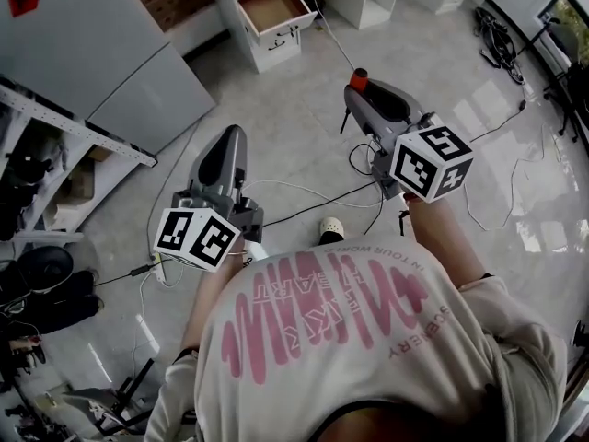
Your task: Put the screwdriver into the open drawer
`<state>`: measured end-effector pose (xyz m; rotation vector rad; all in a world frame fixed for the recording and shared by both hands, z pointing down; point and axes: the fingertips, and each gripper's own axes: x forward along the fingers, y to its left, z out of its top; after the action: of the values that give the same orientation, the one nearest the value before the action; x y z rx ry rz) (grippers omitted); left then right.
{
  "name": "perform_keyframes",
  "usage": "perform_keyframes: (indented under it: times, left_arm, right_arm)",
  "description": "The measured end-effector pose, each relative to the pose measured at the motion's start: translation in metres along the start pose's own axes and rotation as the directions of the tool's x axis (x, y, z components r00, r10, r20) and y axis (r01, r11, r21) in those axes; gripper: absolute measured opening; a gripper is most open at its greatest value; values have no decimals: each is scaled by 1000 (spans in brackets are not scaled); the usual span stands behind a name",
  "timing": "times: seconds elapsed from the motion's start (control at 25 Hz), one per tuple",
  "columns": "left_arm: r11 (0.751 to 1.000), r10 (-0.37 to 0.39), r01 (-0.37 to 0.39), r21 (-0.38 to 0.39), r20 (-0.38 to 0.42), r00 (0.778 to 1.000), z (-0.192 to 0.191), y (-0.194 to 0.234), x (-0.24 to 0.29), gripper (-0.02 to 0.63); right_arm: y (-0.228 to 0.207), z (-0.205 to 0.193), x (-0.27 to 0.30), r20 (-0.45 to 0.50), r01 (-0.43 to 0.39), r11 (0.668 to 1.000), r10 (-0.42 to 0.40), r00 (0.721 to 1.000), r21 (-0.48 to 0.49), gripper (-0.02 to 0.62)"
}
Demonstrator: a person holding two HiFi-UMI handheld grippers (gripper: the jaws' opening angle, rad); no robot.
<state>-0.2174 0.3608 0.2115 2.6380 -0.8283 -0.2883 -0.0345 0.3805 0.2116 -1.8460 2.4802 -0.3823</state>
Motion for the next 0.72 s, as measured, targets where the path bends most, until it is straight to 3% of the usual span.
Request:
perform_keyframes:
  times: [0.36,0.72]
  left_arm:
    - [1000,11,-11,-1,11,1000,-18,-3,88,3]
    - [1000,20,-20,-1,-37,999,-36,-5,125,4]
  right_arm:
    - [-83,16,28,17,-48,998,47,999,52,109]
    - [-117,6,38,-1,-55,993,56,998,99,109]
